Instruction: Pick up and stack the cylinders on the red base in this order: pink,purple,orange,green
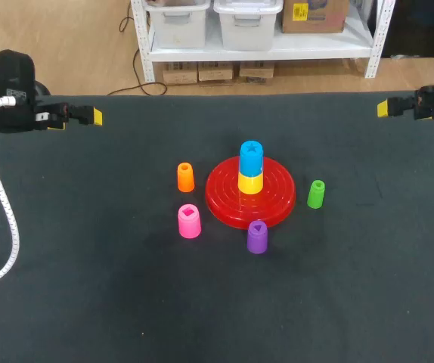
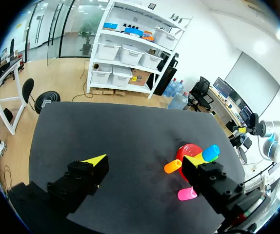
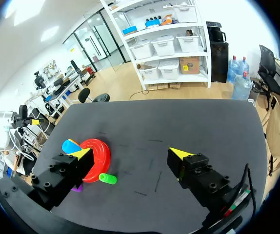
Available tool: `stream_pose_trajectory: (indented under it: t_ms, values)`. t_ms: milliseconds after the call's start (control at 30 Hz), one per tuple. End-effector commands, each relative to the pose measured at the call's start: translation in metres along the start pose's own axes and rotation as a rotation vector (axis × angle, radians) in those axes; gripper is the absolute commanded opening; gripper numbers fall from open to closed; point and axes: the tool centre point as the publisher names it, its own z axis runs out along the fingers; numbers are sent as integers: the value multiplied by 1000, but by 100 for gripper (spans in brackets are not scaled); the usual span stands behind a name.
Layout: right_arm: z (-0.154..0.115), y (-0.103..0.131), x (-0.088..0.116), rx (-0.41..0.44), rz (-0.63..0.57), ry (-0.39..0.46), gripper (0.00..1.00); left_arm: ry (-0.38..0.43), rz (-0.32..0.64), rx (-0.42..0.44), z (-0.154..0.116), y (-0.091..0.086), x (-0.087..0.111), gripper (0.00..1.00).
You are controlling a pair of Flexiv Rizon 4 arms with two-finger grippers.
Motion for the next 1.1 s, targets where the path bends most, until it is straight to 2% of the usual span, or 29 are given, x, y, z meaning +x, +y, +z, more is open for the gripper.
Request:
stream_pose_trajectory:
  t_ms: [33,100,200,267,333,367,400,467,500,733,800,867,967,1000,1067,1100]
  values:
    - [-1,0,0,1,0,1,100,1,32,-22,0,-2,0,100]
    - [-1,0,0,1,0,1,100,5,54,-17,1,-2,1,100]
    - [-1,0,0,1,0,1,100,13,183,68,1,-2,6,100]
    - [-1,0,0,1,0,1,100,32,292,199,-3,-1,13,100]
    - [-1,0,0,1,0,1,100,75,439,404,-12,2,23,100]
    - [-1,0,0,1,0,1,100,107,487,452,-16,6,27,100]
    - [-1,0,0,1,0,1,100,98,510,457,-18,9,29,100]
    - [-1,0,0,1,0,1,100,112,469,506,-21,15,29,100]
    - [-1,0,0,1,0,1,100,96,422,510,-22,18,26,100]
    - [-1,0,0,1,0,1,100,96,422,510,-22,18,26,100]
    - [-1,0,0,1,0,1,100,120,494,592,-24,10,29,100]
    - [-1,0,0,1,0,1,100,155,634,643,-26,4,37,100]
    - [-1,0,0,1,0,1,100,216,867,649,-30,-2,55,100]
    - [-1,0,0,1,0,1,100,225,916,638,-30,-3,61,100]
    - [-1,0,0,1,0,1,100,247,915,649,-28,-4,68,100]
    - [-1,0,0,1,0,1,100,236,925,628,-27,-5,71,100]
